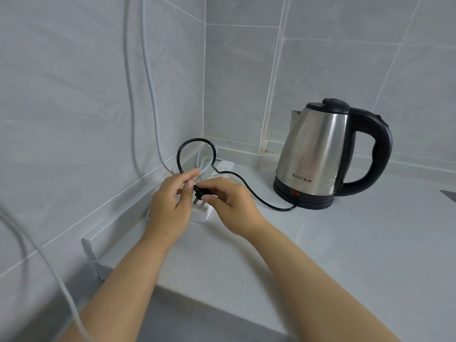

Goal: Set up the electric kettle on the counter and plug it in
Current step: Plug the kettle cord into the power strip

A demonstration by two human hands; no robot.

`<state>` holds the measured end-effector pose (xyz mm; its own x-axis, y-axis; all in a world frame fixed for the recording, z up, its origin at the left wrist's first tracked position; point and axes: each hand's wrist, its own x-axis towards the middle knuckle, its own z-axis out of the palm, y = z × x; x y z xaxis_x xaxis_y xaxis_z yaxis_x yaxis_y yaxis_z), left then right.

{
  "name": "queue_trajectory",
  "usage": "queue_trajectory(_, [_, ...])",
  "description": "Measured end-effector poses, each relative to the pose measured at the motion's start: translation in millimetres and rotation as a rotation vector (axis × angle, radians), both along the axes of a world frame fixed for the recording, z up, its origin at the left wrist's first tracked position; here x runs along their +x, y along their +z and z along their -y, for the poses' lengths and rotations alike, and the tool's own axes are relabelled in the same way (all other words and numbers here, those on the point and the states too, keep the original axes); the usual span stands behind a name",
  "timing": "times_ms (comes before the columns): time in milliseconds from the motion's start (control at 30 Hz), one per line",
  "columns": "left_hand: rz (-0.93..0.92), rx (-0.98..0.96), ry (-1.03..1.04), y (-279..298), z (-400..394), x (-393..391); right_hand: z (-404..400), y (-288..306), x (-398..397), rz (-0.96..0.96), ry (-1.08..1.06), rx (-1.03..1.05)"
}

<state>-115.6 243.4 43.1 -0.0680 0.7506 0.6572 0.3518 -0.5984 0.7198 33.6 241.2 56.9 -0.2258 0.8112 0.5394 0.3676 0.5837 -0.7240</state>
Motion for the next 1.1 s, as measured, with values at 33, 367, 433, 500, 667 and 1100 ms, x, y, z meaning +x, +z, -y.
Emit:
queue_trajectory(33, [-0.014,0.008,0.021,-0.1,-0.6,-0.5,-1.9,-0.9,0.5,-0.043,-0.006,-0.046])
queue_trajectory(367, [-0.044,-0.119,0.069,-0.1,-10.5,-0.3,-13.9,-9.8,-0.8,-0.07,-0.076,-0.06])
queue_trajectory(433, [-0.038,-0.139,0.07,-1.2,-12.3,0.1,-14.7,-10.0,-0.1,-0.075,-0.078,-0.057])
queue_trajectory(500, [-0.031,-0.157,0.076,-1.9,-12.9,0.0,-15.7,-10.0,-0.7,-0.076,-0.078,-0.05])
queue_trajectory(667, [-0.026,-0.194,0.121,-0.6,-11.9,-0.2,-19.9,-11.9,-4.3,-0.072,-0.079,-0.069])
queue_trajectory(1100, [0.094,-0.263,0.193,5.2,-12.0,-0.9,-18.8,-12.8,-5.5,-0.011,-0.037,-0.026])
